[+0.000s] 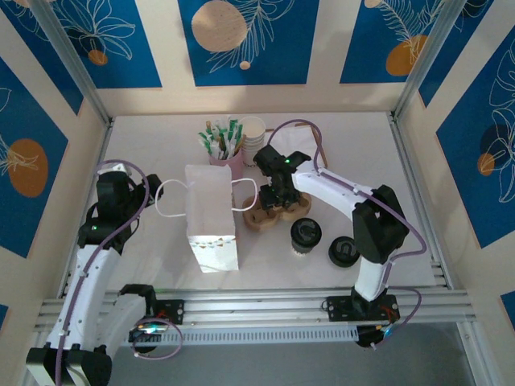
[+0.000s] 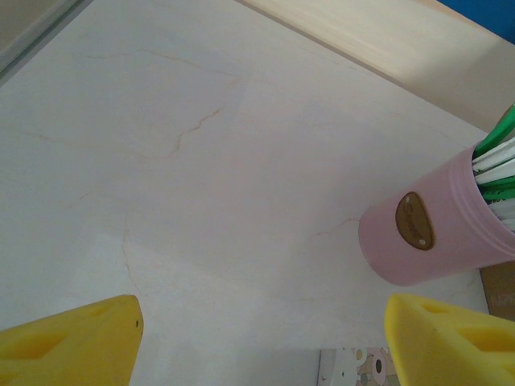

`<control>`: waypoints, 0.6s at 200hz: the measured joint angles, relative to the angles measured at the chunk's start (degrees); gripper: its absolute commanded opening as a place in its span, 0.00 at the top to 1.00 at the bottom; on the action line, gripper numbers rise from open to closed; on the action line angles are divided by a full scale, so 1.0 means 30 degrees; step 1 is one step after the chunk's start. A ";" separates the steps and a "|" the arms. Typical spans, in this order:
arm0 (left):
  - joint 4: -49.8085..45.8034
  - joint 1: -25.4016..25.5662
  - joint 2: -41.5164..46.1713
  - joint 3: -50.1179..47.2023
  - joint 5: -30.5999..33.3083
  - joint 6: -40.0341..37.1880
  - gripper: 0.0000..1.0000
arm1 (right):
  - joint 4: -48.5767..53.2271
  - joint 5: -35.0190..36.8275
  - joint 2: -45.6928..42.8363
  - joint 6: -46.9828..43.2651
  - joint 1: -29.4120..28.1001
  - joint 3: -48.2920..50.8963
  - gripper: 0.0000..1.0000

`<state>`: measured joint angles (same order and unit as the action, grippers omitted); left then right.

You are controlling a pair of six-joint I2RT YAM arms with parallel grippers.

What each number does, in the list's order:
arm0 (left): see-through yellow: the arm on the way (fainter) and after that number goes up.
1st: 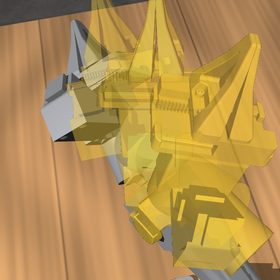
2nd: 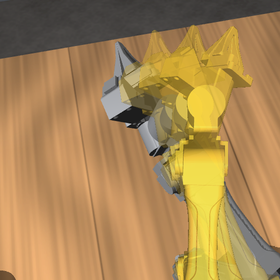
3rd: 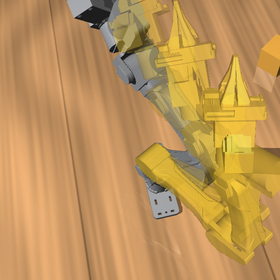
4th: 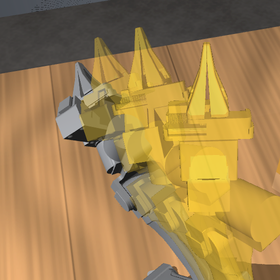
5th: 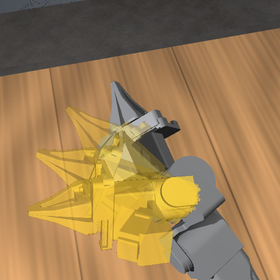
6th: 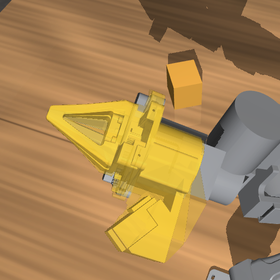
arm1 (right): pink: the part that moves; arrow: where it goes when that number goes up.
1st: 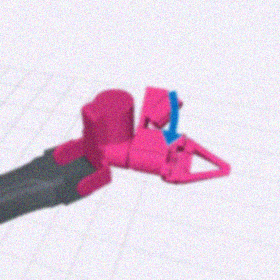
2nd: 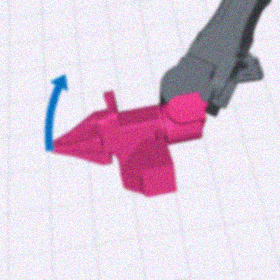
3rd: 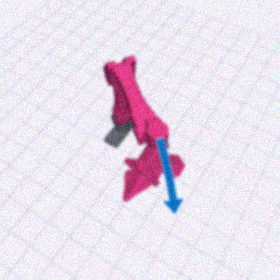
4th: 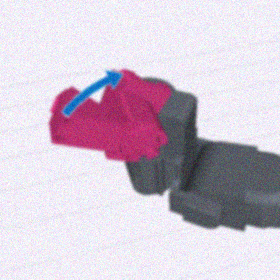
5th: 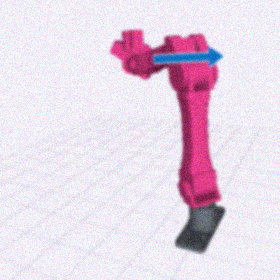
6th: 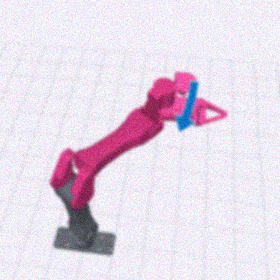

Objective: Pack the takeout coffee

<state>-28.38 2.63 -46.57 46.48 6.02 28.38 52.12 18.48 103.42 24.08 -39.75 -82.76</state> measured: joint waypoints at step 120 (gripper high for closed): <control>0.0000 0.0000 0.0000 0.0000 0.0000 0.0000 0.21 | 0.3956 0.0707 -0.0816 1.2247 -0.0474 -0.4058 0.54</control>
<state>-28.38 2.63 -46.57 46.48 6.02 28.38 63.99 20.60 100.97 60.82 -41.17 -94.94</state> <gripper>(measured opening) 0.786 0.494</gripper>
